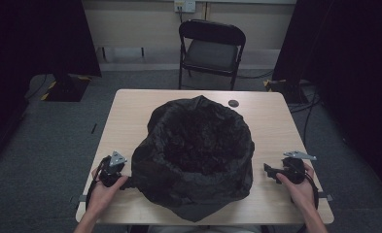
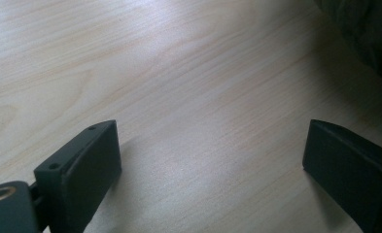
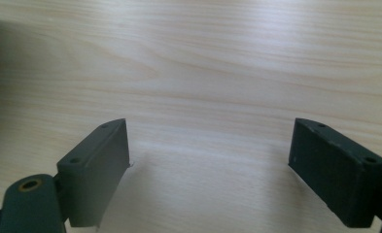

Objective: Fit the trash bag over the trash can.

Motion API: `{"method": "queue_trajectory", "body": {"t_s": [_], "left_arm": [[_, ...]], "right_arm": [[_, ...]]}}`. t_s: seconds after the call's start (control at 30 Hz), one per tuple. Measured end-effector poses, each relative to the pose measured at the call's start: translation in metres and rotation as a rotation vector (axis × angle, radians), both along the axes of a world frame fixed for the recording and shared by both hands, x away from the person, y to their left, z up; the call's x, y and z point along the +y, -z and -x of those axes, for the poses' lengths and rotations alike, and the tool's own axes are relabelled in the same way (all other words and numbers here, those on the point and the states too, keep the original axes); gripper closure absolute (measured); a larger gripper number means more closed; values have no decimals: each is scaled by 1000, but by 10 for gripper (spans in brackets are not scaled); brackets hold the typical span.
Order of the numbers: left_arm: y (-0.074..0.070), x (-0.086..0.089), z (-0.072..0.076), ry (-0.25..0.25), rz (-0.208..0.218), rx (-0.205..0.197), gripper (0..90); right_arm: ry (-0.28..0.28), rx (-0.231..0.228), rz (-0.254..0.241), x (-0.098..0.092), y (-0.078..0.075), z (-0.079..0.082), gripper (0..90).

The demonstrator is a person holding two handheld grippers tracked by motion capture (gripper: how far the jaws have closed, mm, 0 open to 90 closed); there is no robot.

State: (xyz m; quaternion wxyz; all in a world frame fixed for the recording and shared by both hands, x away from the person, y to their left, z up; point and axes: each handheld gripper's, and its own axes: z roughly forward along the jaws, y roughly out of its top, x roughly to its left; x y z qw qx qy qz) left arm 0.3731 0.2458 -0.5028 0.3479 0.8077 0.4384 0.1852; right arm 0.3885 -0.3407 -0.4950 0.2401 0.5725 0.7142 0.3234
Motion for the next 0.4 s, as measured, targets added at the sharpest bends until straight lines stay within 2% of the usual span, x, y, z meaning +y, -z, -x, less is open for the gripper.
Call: {"method": "queue_trajectory", "body": {"t_s": [0.07,0.13,0.4], "left_arm": [[0,0,-1,-6,-8,3,47],[0,-1,-1,-10,-2,4,38],[0,-1,-1,-11,-3,4,37]], "right_arm": [[13,7,4,-1,2,-1,144],[26,2,30,-2,4,-1,142],[51,0,42,-1,5,-2,114]]}}
